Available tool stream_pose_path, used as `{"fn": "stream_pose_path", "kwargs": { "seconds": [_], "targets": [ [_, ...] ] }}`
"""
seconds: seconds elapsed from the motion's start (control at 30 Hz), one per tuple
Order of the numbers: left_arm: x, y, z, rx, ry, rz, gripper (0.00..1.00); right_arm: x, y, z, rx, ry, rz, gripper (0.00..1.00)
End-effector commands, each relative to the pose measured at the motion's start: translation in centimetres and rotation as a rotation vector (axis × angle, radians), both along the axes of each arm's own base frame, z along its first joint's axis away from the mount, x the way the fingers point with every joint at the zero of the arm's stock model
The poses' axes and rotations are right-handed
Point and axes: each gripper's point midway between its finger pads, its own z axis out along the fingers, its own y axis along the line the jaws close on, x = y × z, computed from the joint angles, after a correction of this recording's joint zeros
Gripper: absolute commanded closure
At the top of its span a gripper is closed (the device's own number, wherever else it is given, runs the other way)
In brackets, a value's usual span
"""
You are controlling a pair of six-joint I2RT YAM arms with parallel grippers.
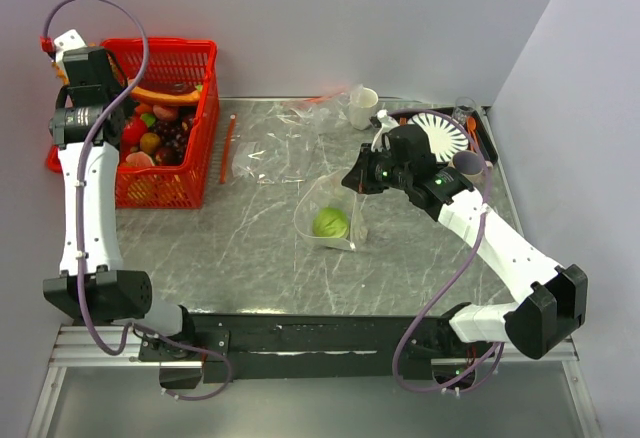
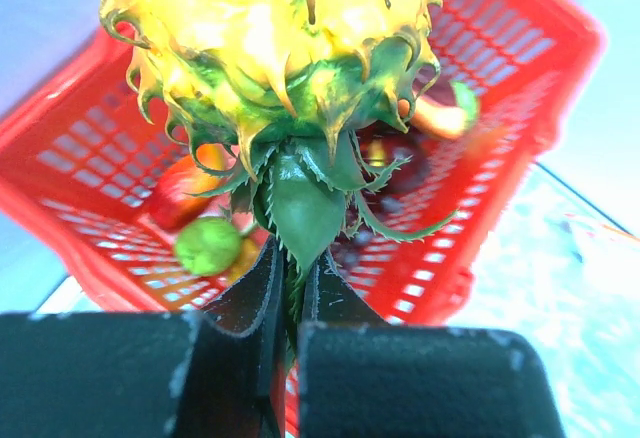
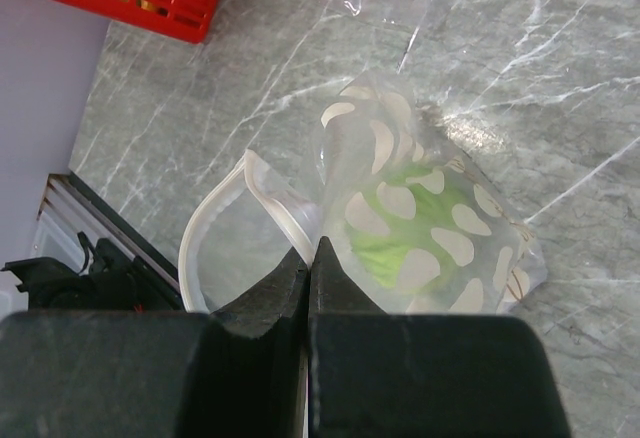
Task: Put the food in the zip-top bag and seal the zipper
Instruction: Pick up the fake fruit from the bin, then place the fake fruit in the zipper food storage bag.
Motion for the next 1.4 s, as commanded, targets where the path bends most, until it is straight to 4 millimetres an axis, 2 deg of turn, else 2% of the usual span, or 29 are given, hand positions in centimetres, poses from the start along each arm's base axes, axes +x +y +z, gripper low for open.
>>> {"fn": "stream_pose_path", "kwargs": {
  "seconds": [0.0,0.17,0.33,0.4,0.43,0.47,0.5,0.57,0.6,0.7,0.73,0.8,0.83,0.93,1.03,1.17,1.37],
  "targets": [
    [0.1,-2.4,3.2,-0.037,-0.118,-0.13,0.99,0.5,-0.2,1.8,0.031,-0.062,-0.014,1.0],
    [-0.6,-5.5,6.5,-0.096,-0.238,-0.278,0.99,0.4,-0.1,1.8,0.03,-0.059,-0.012,1.0],
    [-1.1,-9.2,8.2,-0.194,-0.284,-0.449,0.99,0.6,-0.2,1.6,0.028,-0.057,-0.014,1.0],
    [-1.6,-11.8,8.7,-0.249,-0.304,-0.585,0.99,0.6,0.0,1.6,0.032,-0.053,-0.011,1.0],
    [-1.6,-12.9,8.1,-0.287,-0.299,-0.64,0.99,0.6,0.1,1.7,0.036,-0.054,-0.007,1.0],
    [-2.8,-15.9,8.3,-0.355,-0.299,-0.814,0.99,0.6,0.1,1.6,0.035,-0.051,-0.006,1.0],
    [-3.3,-17.2,8.3,-0.389,-0.306,-0.903,0.99,0.6,0.1,1.6,0.038,-0.051,-0.007,1.0],
    [-4.2,-20.0,7.7,-0.49,-0.327,-1.098,0.99,0.7,0.3,1.7,0.044,-0.05,-0.003,1.0],
    [-5.8,-21.6,7.6,-0.553,-0.314,-1.233,0.99,0.7,0.4,1.7,0.045,-0.051,-0.002,1.0],
    [-6.9,-23.8,6.1,-0.65,-0.293,-1.347,0.99,0.8,0.6,1.8,0.054,-0.045,0.003,1.0],
    [-7.3,-25.0,5.0,-0.686,-0.266,-1.373,0.99,0.9,0.6,2.0,0.055,-0.051,0.002,1.0],
    [-8.1,-26.8,4.6,-0.682,-0.265,-1.439,0.99,1.2,0.7,2.0,0.054,-0.053,-0.004,1.0],
    [-9.2,-28.9,4.1,-0.683,-0.242,-1.509,0.99,1.4,0.7,2.3,0.056,-0.059,-0.006,1.0],
    [-11.2,-32.4,3.2,-0.65,-0.206,-1.636,0.99,1.9,0.9,2.7,0.053,-0.062,-0.013,1.0],
    [-13.0,-34.1,2.4,-0.619,-0.184,-1.705,0.99,2.4,0.8,3.1,0.054,-0.061,-0.021,1.0],
    [-14.2,-34.6,0.7,-0.627,-0.125,-1.746,0.99,2.5,0.7,3.8,0.088,-0.047,-0.013,1.0],
    [-16.2,-35.9,-3.2,-0.616,0.011,-1.79,0.99,2.5,0.6,5.0,0.157,-0.023,0.024,1.0]
  ]
}}
